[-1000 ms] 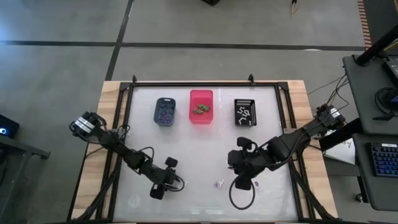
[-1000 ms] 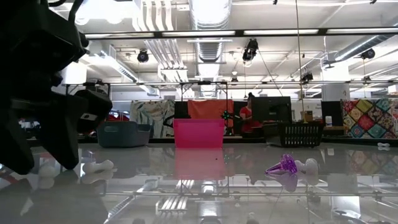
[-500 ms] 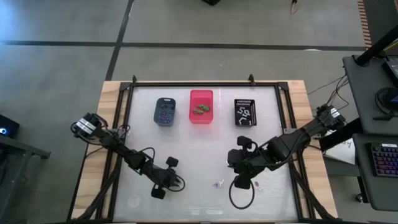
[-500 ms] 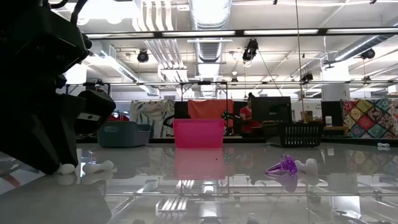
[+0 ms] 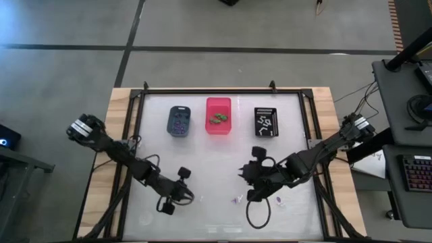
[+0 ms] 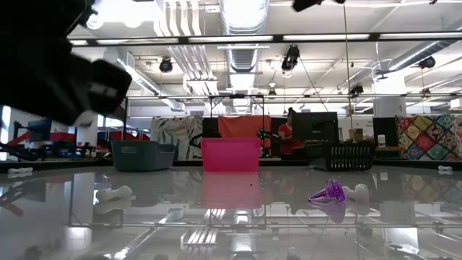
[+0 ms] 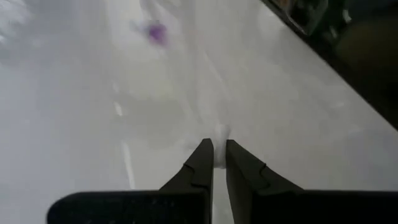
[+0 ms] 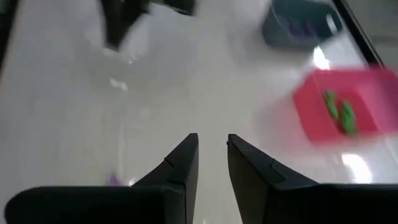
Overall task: Sort Halloween decoration
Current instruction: Put the white bone toy into the black bin
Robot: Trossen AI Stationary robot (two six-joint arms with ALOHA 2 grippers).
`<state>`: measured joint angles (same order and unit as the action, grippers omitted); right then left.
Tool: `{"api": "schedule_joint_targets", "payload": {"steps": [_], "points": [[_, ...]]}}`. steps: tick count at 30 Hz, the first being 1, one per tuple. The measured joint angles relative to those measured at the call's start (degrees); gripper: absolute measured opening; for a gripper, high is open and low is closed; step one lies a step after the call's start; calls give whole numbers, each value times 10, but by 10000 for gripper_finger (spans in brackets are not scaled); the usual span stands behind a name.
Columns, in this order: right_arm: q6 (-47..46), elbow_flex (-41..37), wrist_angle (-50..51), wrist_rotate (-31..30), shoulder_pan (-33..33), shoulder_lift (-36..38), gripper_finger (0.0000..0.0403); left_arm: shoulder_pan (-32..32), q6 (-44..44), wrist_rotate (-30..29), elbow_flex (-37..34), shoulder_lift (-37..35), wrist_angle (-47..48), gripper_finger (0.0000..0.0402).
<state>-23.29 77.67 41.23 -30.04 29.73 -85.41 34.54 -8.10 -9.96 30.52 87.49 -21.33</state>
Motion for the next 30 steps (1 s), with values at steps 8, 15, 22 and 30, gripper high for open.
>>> {"api": "schedule_joint_targets", "payload": {"steps": [8,15,22,30], "points": [[280,-188,-522,2,-20,-2,79,-1,118,-152,-31,-155,-66,1],[495,-314,-1051,88,-44,-46,90,-3,202,-179,-42,-201,-252,0],[505,-295,-1229,156,-79,-135,114,-22,204,-180,-43,-163,-374,0],[502,-214,-1225,156,-95,-194,146,-36,217,-180,-33,-92,-465,0]]}}
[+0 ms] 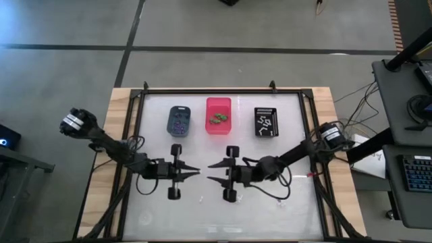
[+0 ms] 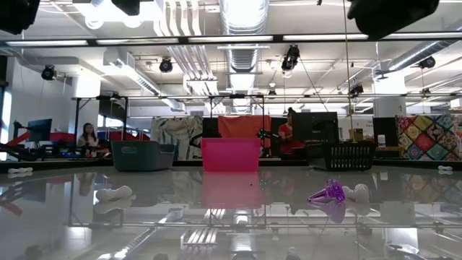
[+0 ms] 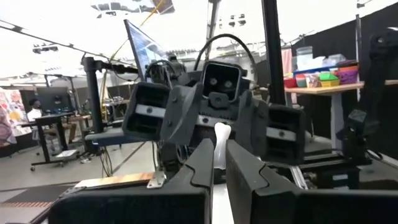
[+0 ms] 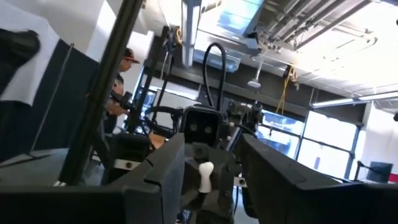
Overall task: Sort Halloween decoration
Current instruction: Put the white bone toy into the black bin
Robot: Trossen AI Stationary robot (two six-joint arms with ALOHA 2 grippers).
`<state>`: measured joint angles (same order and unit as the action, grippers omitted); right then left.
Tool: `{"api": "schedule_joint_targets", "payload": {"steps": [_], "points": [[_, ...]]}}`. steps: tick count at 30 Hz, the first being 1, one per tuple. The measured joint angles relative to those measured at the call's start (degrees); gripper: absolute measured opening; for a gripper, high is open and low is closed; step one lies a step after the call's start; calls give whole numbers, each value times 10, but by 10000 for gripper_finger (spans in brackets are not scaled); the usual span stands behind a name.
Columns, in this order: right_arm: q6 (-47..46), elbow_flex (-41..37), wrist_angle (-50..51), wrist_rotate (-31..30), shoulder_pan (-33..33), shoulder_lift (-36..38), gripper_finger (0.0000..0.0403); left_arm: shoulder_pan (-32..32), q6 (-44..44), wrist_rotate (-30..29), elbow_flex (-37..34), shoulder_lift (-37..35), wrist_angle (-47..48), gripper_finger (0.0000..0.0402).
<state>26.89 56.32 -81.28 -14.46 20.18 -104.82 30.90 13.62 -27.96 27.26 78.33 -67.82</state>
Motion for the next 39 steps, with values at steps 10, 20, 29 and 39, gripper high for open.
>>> {"api": "schedule_joint_targets", "payload": {"steps": [10,20,29,39], "points": [[-36,24,30,3,-17,-21,146,-2,26,-2,21,35,-29,0],[-48,23,46,17,-22,-19,100,-12,25,-2,21,42,-28,0],[-45,23,45,26,-23,-19,27,-12,24,-2,21,42,-29,3],[-58,23,47,24,-24,-19,14,-11,19,-35,21,42,-26,74]]}}
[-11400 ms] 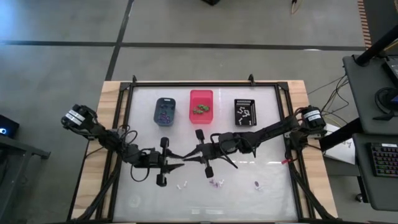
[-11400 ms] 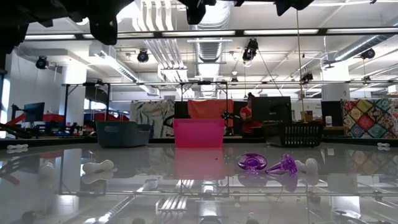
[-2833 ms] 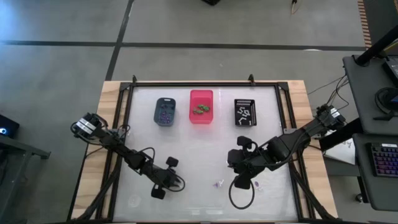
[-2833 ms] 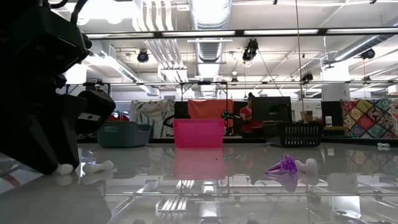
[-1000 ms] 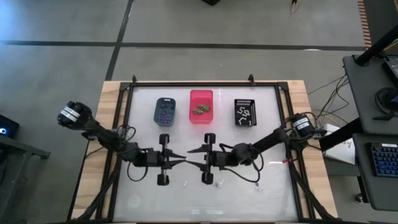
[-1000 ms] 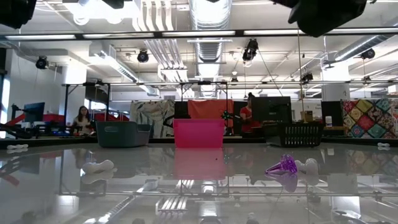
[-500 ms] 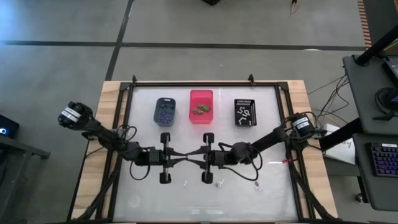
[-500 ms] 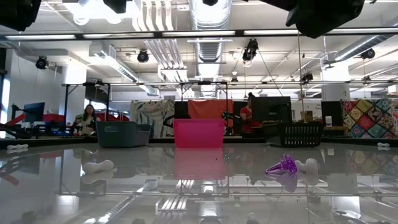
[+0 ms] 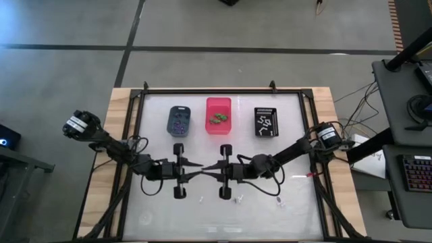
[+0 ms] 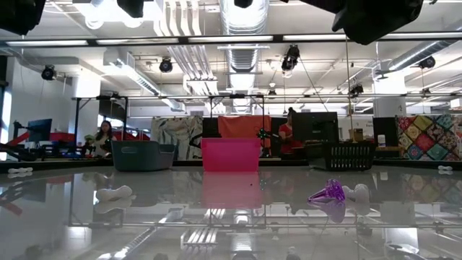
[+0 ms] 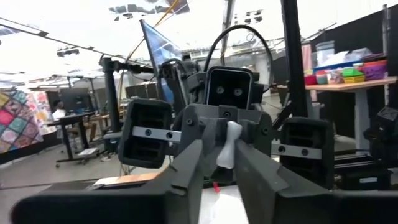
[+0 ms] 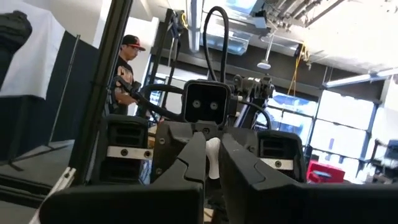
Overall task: Sort Halloween decoration
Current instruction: Put the white bone toy into the black bin
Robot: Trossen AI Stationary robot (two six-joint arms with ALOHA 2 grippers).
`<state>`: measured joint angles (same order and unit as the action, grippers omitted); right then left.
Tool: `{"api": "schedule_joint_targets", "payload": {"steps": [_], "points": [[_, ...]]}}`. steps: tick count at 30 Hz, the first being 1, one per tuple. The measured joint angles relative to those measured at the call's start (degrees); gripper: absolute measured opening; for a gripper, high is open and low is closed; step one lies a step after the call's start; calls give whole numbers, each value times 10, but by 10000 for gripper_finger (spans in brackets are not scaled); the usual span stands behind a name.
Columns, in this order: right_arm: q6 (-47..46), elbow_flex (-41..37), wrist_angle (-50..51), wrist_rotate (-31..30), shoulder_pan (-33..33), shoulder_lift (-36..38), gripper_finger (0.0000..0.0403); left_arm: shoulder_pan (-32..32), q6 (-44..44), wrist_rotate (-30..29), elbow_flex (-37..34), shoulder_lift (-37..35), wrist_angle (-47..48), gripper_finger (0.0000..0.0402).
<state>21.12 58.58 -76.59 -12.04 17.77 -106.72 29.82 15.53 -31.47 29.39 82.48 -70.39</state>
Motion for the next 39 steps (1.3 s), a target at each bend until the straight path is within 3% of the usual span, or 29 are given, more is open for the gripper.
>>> {"api": "schedule_joint_targets", "payload": {"steps": [7,13,17,22,26,30,32,39], "points": [[-64,-2,6,-5,-8,2,14,0,-15,-21,-9,-1,9,145],[-72,-9,63,-111,-12,48,13,0,-67,-24,-33,1,45,175],[-112,-9,244,-203,-13,104,13,0,-125,-26,-44,0,97,178],[-296,4,637,-341,-62,196,13,0,-194,-35,-48,0,154,178],[-542,2,983,-332,-134,240,13,0,-219,-44,-48,0,185,178],[-734,-12,1225,-328,-207,252,13,-1,-221,-46,-48,0,183,178],[-768,-22,1269,-325,-236,248,13,-1,-221,-46,-48,0,183,178],[-728,-53,1222,-290,-284,248,37,-2,-225,-46,-47,0,182,178]]}}
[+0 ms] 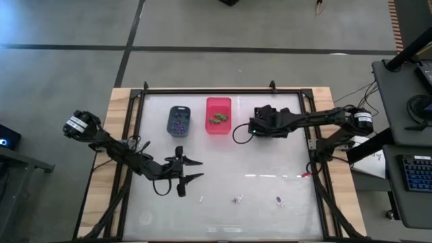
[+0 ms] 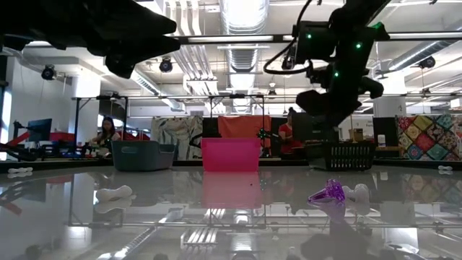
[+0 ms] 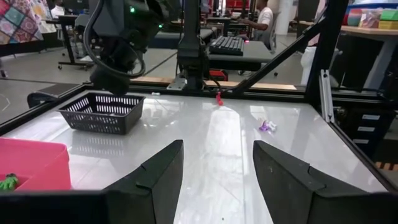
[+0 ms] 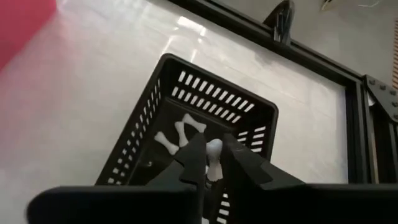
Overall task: Sort Halloween decoration
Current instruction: Put the white bone toy into the black bin, then put the purple witch hat toy into the blue bin
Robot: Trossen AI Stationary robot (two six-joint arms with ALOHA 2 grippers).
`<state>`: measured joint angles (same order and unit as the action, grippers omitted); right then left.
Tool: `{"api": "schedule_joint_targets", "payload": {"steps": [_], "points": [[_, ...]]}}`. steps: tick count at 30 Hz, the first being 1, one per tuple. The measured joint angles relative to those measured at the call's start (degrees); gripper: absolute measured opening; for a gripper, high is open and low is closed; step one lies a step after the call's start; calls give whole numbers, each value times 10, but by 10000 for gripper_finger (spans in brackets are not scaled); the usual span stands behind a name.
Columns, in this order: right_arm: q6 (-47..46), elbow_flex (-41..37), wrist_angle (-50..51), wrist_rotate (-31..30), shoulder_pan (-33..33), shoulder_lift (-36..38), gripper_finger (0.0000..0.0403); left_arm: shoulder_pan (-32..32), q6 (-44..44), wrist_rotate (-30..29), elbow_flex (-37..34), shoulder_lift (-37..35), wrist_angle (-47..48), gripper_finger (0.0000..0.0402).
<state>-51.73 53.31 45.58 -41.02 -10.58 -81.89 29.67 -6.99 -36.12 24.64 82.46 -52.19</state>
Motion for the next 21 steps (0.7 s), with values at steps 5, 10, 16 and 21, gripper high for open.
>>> {"api": "schedule_joint_targets", "payload": {"steps": [5,10,16,21], "points": [[5,1,-1,2,-4,1,71,0,-10,0,0,0,5,178],[17,20,-1,14,-3,1,80,0,-19,0,0,0,14,178],[132,57,-171,26,27,8,76,0,-28,0,0,0,22,178],[327,89,-418,93,62,8,71,0,-28,0,0,0,22,178]]}}
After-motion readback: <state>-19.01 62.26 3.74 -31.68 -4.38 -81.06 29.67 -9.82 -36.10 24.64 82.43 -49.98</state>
